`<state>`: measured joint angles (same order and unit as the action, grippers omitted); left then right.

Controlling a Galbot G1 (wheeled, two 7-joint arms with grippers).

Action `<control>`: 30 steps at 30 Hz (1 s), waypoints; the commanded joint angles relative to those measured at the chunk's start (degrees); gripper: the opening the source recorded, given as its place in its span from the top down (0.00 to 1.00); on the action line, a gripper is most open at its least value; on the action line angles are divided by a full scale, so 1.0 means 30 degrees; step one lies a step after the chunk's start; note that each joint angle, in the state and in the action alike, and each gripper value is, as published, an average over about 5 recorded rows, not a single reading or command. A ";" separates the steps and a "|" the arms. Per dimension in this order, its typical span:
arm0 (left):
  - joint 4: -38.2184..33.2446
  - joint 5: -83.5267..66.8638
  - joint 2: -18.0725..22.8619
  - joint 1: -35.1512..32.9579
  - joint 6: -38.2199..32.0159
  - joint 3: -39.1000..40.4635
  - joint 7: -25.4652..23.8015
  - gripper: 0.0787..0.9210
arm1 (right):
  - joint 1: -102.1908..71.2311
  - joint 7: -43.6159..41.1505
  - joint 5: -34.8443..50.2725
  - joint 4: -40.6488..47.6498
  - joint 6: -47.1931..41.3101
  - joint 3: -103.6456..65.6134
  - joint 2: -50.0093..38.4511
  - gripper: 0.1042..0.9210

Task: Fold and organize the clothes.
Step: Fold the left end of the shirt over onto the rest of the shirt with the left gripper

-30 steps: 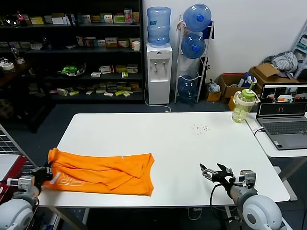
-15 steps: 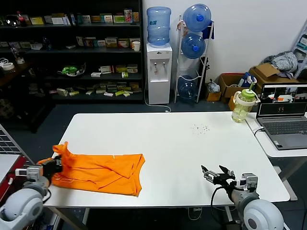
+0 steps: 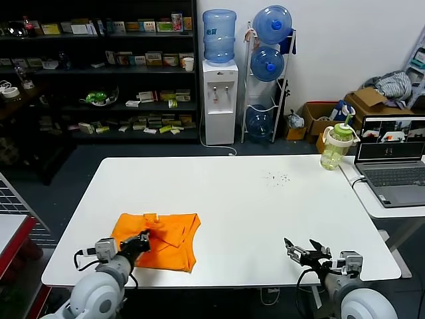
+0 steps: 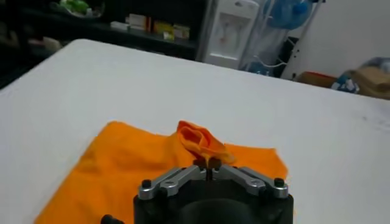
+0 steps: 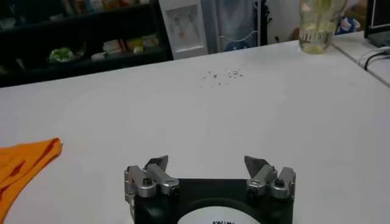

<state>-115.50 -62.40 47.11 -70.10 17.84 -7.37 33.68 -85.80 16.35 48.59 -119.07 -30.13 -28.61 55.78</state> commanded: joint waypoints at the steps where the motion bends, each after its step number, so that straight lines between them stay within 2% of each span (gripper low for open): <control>1: -0.0892 -0.0210 0.2288 0.1126 0.0535 0.1825 0.0900 0.97 | -0.0224 0.0048 -0.0081 0.0039 -0.0034 0.0015 0.0117 0.12; 10: -0.0230 0.0679 0.2598 0.1178 0.0248 0.1798 0.0409 0.97 | 0.0032 0.0037 -0.0021 0.0118 -0.0045 0.0273 0.0046 0.12; 15: -0.0075 0.1437 0.2517 0.0926 0.0316 0.1602 -0.0402 0.95 | 0.0085 0.0006 0.0008 0.0151 -0.0043 0.0315 0.0013 0.12; 24: -0.1288 0.0584 0.2357 0.0559 0.0286 0.0903 -0.0168 0.67 | 0.0294 -0.0011 -0.0006 0.0247 -0.0052 0.0555 0.0087 0.12; 27: -0.1372 0.0597 0.1520 0.0091 0.0288 0.0219 -0.0141 0.57 | 0.0274 -0.0071 0.0011 0.0246 -0.0021 0.0510 0.0037 0.12; 30: -0.0824 0.0657 -0.0049 -0.0480 0.0262 -0.0803 -0.0764 0.46 | 0.0239 -0.0164 0.0039 0.0239 0.0016 0.0459 -0.0017 0.12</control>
<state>-118.00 -60.25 53.59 -68.79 18.57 -4.99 33.25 -85.08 16.11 48.65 -118.34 -30.23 -27.16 55.84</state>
